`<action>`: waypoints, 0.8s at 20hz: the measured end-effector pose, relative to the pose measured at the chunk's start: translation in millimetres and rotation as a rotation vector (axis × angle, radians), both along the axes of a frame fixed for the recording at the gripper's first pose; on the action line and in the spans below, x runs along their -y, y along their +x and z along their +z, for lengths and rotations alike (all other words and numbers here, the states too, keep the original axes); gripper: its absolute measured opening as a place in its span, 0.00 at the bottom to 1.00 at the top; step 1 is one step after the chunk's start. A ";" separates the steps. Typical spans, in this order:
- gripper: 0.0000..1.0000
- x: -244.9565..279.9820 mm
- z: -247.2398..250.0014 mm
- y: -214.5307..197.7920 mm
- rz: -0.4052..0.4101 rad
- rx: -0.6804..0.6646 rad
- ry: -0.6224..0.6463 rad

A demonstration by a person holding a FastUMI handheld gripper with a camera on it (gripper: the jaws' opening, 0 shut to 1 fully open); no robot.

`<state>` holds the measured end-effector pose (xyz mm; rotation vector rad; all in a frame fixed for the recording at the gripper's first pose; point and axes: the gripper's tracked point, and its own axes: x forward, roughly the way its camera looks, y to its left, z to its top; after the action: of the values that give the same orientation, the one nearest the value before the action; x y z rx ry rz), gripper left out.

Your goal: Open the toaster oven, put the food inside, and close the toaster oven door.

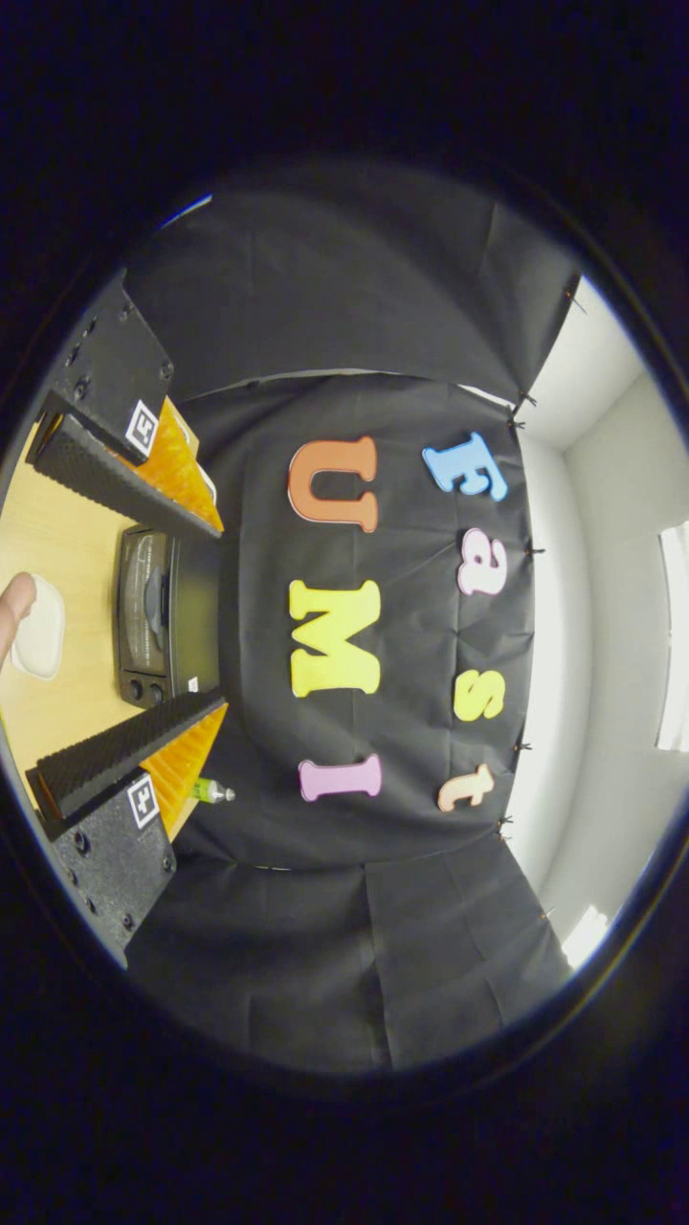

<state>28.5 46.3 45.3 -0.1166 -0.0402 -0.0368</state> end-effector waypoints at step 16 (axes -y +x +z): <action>1.00 83.3 -32.3 -109.1 -0.016 0.151 0.034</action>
<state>-80.6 -37.0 13.1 -0.0805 -0.1894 -0.0626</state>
